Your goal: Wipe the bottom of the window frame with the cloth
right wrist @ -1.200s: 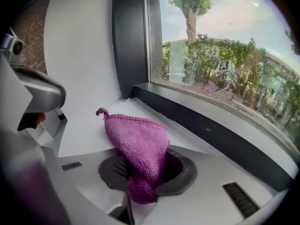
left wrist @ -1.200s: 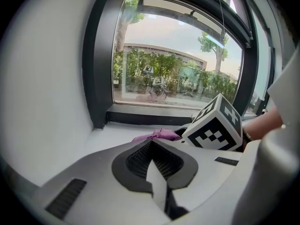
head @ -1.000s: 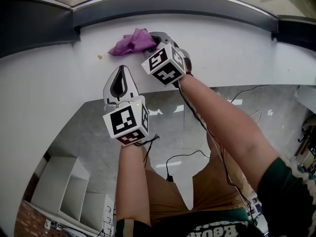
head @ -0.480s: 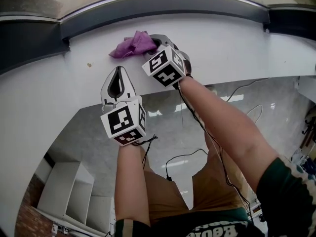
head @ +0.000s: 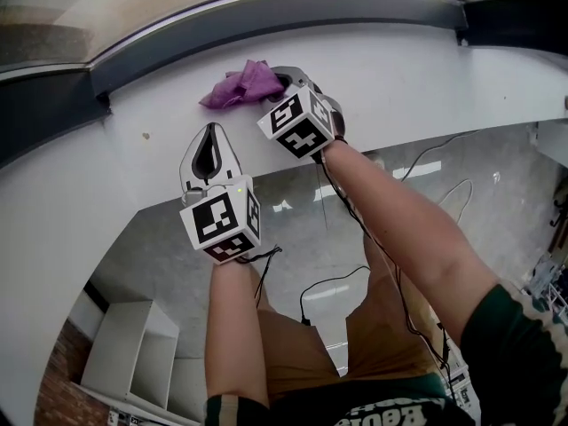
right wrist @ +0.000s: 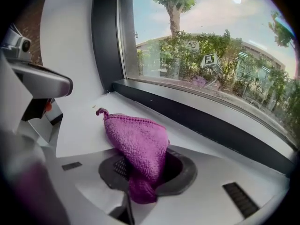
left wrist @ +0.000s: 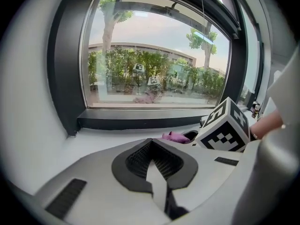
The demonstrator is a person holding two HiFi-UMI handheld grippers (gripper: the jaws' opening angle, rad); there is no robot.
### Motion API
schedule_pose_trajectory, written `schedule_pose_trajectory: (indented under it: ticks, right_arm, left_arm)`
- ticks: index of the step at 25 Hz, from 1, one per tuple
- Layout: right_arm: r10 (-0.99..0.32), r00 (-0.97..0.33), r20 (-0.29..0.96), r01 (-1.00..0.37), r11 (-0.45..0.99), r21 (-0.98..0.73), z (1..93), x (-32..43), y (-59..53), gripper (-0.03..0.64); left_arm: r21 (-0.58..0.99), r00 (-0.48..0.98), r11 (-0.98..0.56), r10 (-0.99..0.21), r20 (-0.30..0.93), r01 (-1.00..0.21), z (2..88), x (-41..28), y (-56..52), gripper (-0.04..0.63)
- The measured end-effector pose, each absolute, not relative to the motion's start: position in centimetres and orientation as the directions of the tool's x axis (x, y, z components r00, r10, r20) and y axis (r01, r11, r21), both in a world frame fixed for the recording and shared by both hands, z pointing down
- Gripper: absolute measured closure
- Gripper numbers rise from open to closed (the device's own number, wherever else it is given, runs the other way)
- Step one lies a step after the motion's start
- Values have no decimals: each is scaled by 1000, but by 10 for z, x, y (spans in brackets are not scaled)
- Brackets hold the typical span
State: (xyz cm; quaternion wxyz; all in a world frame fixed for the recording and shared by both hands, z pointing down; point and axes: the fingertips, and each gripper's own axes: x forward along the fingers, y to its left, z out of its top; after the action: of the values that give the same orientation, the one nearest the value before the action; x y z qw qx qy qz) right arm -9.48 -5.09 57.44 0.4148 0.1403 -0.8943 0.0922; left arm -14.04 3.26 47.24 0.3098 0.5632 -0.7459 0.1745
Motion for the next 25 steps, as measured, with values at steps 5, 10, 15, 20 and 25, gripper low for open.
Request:
schedule_pose_trajectory:
  ticks: [5, 10, 15, 20, 25]
  right_arm:
    - [-186, -611, 769, -349, 936, -52, 572, -78, -60, 526]
    - [-198, -603, 773, -378, 924, -58, 567, -65, -62, 526]
    - [-207, -601, 772, -394, 917, -61, 570, -45, -73, 526]
    - [-215, -595, 775, -410, 910, -62, 573, -26, -85, 526]
    - [-230, -583, 779, -428, 902, -53, 573, -6, -96, 526]
  left_arm:
    - [90, -147, 271, -737, 660, -958, 471, -126, 16, 586]
    - [91, -119, 237, -739, 663, -967, 466, -116, 5, 586]
    - [86, -97, 205, -740, 666, -975, 470, -97, -13, 586]
    - [90, -67, 171, -738, 671, -981, 475, -79, -26, 586]
    - [95, -45, 146, -738, 673, -985, 478, -64, -34, 586]
